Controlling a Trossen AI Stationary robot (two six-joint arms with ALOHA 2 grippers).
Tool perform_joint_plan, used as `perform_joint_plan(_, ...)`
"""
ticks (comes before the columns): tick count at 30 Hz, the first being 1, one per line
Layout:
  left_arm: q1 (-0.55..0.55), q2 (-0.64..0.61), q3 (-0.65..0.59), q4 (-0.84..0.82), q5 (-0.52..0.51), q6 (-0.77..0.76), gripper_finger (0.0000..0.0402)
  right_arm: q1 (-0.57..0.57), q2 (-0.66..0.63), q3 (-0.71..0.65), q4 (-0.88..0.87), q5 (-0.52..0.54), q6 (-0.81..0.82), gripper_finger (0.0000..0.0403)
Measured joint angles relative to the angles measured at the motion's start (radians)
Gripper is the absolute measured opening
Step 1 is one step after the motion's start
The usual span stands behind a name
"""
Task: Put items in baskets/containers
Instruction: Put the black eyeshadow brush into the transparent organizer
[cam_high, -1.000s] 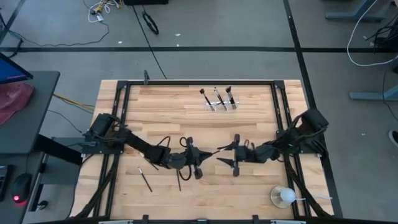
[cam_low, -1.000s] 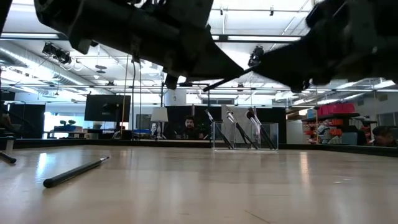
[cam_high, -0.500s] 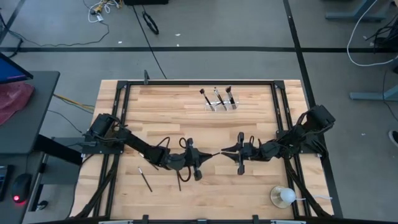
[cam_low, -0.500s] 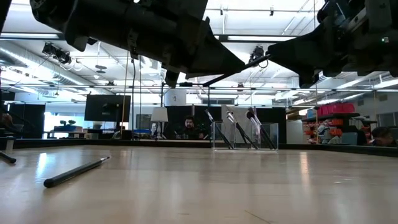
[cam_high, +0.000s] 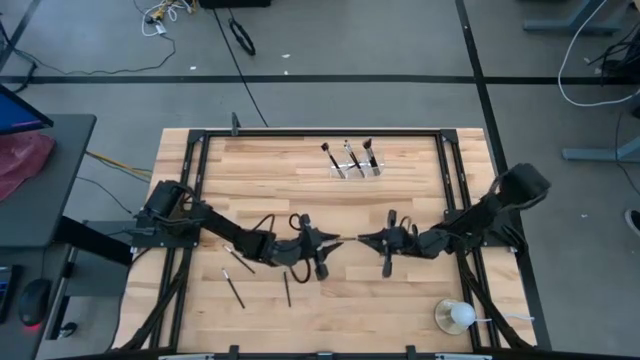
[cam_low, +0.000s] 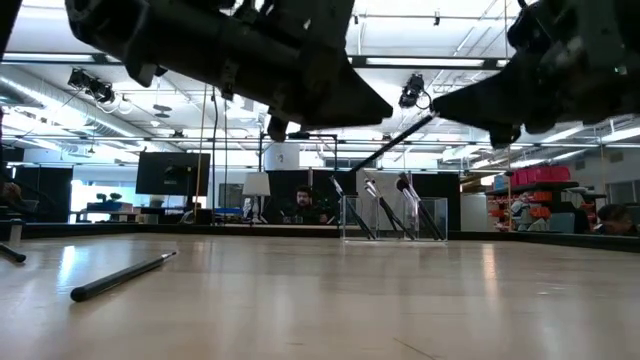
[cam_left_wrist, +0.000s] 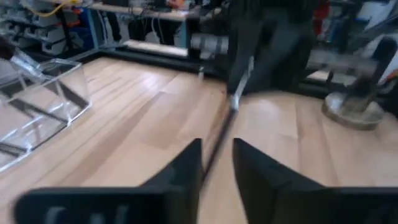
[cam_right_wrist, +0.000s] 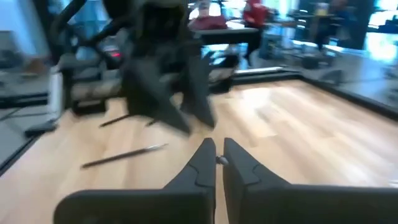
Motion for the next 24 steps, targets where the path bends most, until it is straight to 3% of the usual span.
perform_joint_plan(5, 0.012, 0.0, 0.0, -0.027, 0.007, -0.031, 0.0175, -0.007, -0.29, 0.066, -0.467, 0.116, 0.036, 0.0002)
perform_joint_plan(9, 0.021, 0.001, 0.0, -0.032, 0.008, -0.054, 0.0215, -0.084, -0.502, 0.289, -1.181, 0.138, 0.168, 0.0001)
perform_joint_plan(13, 0.021, 0.001, 0.0, -0.032, 0.008, -0.054, 0.0228, -0.238, -0.536, 0.548, -1.749, 0.098, 0.278, 0.0001)
perform_joint_plan(16, 0.021, 0.001, 0.0, -0.033, 0.01, -0.053, 0.0226, -0.394, -0.515, 0.674, -1.922, 0.024, 0.219, 0.0001)
perform_joint_plan(24, 0.021, 0.001, -0.001, -0.037, 0.011, -0.051, 0.021, -0.81, -0.411, 0.772, -1.944, -0.303, -0.039, 0.0004)
